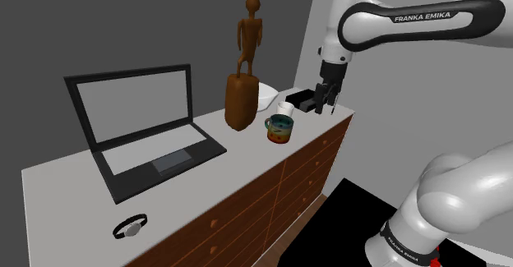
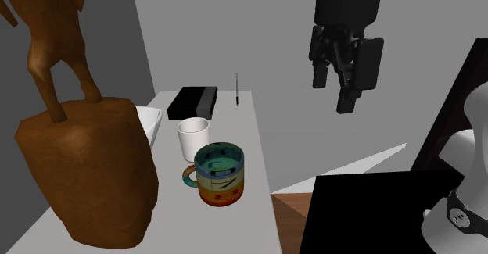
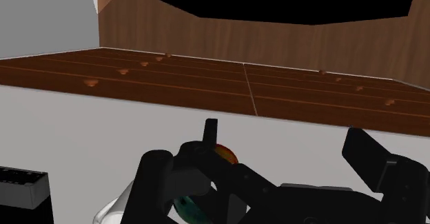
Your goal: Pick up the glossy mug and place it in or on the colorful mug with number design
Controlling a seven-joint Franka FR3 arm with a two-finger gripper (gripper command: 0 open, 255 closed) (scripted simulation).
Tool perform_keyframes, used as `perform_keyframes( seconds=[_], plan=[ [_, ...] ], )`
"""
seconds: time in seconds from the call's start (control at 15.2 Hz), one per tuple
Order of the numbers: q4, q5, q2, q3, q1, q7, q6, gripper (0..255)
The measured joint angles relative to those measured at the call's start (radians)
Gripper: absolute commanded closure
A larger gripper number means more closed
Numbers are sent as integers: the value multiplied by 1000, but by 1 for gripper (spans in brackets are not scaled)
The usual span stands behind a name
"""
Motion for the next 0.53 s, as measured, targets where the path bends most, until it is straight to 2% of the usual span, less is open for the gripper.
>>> perform_keyframes(
  seconds=[0.53],
  plan=[
    [130,-15,271,-63,-19,-93,156,0]
  ],
)
